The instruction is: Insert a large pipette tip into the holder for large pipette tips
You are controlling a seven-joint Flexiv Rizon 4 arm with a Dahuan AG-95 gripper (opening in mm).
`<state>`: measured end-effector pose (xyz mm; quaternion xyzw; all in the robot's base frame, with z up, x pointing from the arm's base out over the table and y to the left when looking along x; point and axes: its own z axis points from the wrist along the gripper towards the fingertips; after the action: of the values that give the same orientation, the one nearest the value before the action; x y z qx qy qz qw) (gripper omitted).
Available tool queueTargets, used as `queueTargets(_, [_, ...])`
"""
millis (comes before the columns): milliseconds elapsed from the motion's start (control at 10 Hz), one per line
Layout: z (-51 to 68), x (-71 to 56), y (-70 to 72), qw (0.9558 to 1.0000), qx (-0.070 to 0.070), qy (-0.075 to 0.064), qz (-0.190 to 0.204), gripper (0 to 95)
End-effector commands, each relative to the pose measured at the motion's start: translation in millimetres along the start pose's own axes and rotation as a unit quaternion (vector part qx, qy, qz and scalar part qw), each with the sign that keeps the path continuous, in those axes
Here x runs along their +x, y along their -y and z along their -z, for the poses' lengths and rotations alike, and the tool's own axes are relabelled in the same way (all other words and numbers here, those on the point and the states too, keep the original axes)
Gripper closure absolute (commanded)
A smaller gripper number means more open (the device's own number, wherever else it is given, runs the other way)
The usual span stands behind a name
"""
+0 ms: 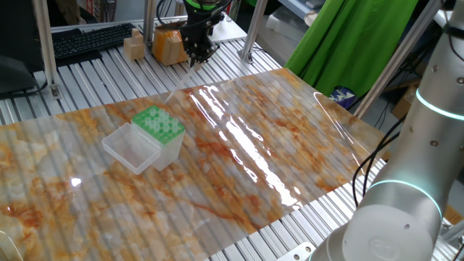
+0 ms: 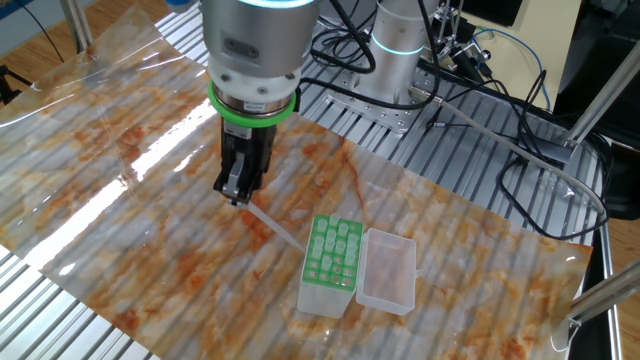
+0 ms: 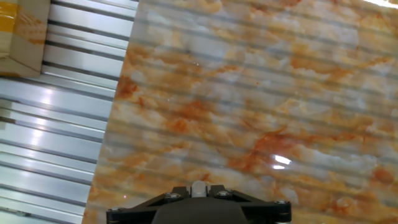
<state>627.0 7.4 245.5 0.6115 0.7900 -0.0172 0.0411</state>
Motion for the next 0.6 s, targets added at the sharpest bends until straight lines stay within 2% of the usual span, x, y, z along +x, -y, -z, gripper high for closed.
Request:
queueTargets(100, [-0.8,1.4,-0.2,1.0,-0.002,0.002,-0.002,95.0])
queueTargets(600, [-5.7,9.4,-2.8,0.9999,-0.001,0.009,-0.011,95.0])
